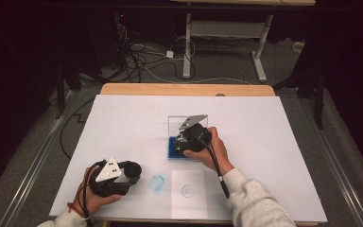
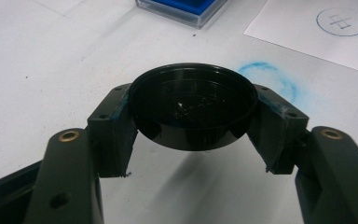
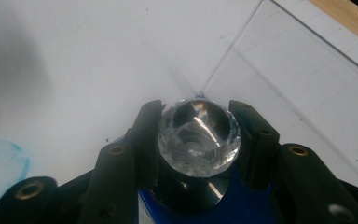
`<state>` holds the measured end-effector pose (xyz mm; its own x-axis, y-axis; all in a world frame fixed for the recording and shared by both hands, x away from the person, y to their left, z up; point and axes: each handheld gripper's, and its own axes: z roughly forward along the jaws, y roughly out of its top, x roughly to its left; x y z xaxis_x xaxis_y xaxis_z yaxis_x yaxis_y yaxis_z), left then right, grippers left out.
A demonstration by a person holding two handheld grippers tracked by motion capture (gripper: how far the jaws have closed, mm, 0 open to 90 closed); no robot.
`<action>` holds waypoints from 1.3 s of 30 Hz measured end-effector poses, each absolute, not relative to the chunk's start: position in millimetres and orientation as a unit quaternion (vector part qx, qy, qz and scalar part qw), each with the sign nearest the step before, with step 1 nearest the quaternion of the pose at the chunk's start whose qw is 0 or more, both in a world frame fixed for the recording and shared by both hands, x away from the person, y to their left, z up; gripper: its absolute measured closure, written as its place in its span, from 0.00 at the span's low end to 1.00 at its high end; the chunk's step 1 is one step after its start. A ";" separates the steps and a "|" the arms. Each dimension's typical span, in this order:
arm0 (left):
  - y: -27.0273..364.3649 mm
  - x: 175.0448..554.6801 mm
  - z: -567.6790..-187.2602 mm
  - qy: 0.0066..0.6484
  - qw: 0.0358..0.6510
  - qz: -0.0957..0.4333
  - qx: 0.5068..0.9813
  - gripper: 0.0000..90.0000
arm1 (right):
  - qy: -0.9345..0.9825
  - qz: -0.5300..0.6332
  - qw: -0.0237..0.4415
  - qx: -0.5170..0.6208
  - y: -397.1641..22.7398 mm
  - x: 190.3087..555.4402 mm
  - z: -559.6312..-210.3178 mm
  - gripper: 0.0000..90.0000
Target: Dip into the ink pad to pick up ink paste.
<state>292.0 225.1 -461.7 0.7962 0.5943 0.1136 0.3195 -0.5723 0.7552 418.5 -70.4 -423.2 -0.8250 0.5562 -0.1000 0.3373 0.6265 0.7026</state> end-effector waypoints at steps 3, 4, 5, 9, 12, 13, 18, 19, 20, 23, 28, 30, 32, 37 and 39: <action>224.6 292.2 -461.9 0.264 0.380 0.181 0.868 0.41 | 0.889 0.351 0.151 0.253 -71.0 419.6 -426.5 0.64; 224.5 292.4 -461.9 0.264 0.380 0.181 0.868 0.41 | 0.888 0.352 0.152 0.253 -71.0 419.8 -427.4 0.64; 224.4 292.6 -461.9 0.263 0.378 0.182 0.869 0.41 | 0.887 0.353 0.151 0.255 -71.1 419.7 -427.7 0.64; 223.4 292.8 -462.3 0.261 0.378 0.179 0.870 0.41 | 0.887 0.358 0.149 0.252 -72.8 420.4 -428.9 0.64; 223.3 292.8 -462.5 0.261 0.378 0.179 0.870 0.41 | 0.882 0.366 0.145 0.258 -76.4 419.6 -431.1 0.64; 223.2 292.7 -462.6 0.261 0.378 0.179 0.870 0.41 | 0.881 0.368 0.145 0.259 -77.2 419.1 -431.9 0.64; 222.4 291.9 -462.4 0.259 0.376 0.178 0.872 0.41 | 0.878 0.373 0.154 0.256 -78.5 415.6 -433.8 0.64; 222.4 291.9 -462.4 0.259 0.377 0.179 0.871 0.41 | 0.878 0.373 0.154 0.257 -78.6 415.4 -434.1 0.64; 222.6 292.0 -462.5 0.259 0.377 0.178 0.871 0.41 | 0.878 0.373 0.155 0.257 -78.7 415.1 -434.1 0.64; 223.1 291.8 -462.4 0.259 0.379 0.178 0.871 0.41 | 0.877 0.373 0.155 0.258 -79.0 415.1 -434.4 0.64; 222.9 291.7 -462.8 0.259 0.378 0.178 0.871 0.41 | 0.878 0.372 0.153 0.259 -77.7 417.3 -434.1 0.64; 222.5 291.8 -462.7 0.259 0.378 0.177 0.871 0.41 | 0.879 0.370 0.157 0.257 -76.5 416.9 -434.0 0.64; 221.7 291.9 -462.8 0.258 0.377 0.178 0.872 0.41 | 0.880 0.368 0.158 0.256 -76.5 416.5 -433.9 0.64; 220.4 291.8 -463.2 0.258 0.377 0.175 0.872 0.41 | 0.880 0.367 0.163 0.253 -76.3 415.9 -434.2 0.64; 221.0 292.1 -462.9 0.256 0.376 0.176 0.873 0.41 | 0.880 0.368 0.162 0.253 -77.1 415.5 -434.6 0.64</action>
